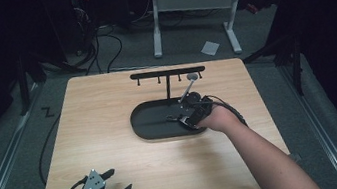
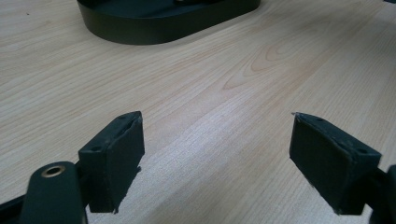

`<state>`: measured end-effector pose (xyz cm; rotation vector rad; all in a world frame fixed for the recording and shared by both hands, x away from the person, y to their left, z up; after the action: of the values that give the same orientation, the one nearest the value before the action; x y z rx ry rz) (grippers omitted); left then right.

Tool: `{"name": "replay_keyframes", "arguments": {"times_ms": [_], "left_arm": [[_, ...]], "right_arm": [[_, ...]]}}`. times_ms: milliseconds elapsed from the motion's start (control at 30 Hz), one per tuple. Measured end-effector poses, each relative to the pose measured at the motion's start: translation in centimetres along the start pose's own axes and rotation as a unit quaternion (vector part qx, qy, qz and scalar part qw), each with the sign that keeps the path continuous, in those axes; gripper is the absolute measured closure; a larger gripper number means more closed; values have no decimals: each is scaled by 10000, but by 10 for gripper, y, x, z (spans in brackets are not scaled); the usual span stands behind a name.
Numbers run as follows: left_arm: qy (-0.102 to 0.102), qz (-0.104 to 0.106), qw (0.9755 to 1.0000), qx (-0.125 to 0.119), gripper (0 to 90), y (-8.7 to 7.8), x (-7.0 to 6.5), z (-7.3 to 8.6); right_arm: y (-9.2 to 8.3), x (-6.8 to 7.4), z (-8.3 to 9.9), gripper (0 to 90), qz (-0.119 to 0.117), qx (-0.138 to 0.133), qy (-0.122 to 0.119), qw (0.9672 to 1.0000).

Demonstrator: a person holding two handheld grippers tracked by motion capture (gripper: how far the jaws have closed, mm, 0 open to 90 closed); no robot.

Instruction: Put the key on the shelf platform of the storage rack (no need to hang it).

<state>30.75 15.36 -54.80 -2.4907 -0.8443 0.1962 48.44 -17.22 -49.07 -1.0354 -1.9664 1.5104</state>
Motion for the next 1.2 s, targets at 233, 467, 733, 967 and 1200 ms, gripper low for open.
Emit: {"name": "replay_keyframes", "arguments": {"times_ms": [233, 467, 733, 967, 1200], "left_arm": [[2, -20, 10000, 15, 187, 2, 0, 0], [16, 2, 10000, 37, 187, 2, -1, 0], [17, -16, 10000, 20, 187, 2, -2, 0], [49, -20, 10000, 48, 187, 3, -2, 0], [47, -46, 10000, 49, 187, 4, -1, 0]], "right_arm": [[-8, 2, 18, 447, -88, -564, 275, 9980], [-10, 15, 33, 433, -180, -1267, 327, 9912], [-4, 30, 63, 358, -175, -2116, 340, 9766], [4, 40, 99, 299, -187, -2722, 846, 9583], [16, 56, 144, 238, 207, -3196, 1045, 9415]]}}
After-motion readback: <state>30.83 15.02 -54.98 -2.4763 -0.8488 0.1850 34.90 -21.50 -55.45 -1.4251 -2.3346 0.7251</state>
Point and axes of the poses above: each handheld gripper's, and its own axes: y roughly forward along the jaws, z roughly out of its underside, x roughly to its left, the point moved 5 cm from there along y, roughly forward along the jaws, and after that the axes turned 7 degrees about y, right-handed, at the moved point
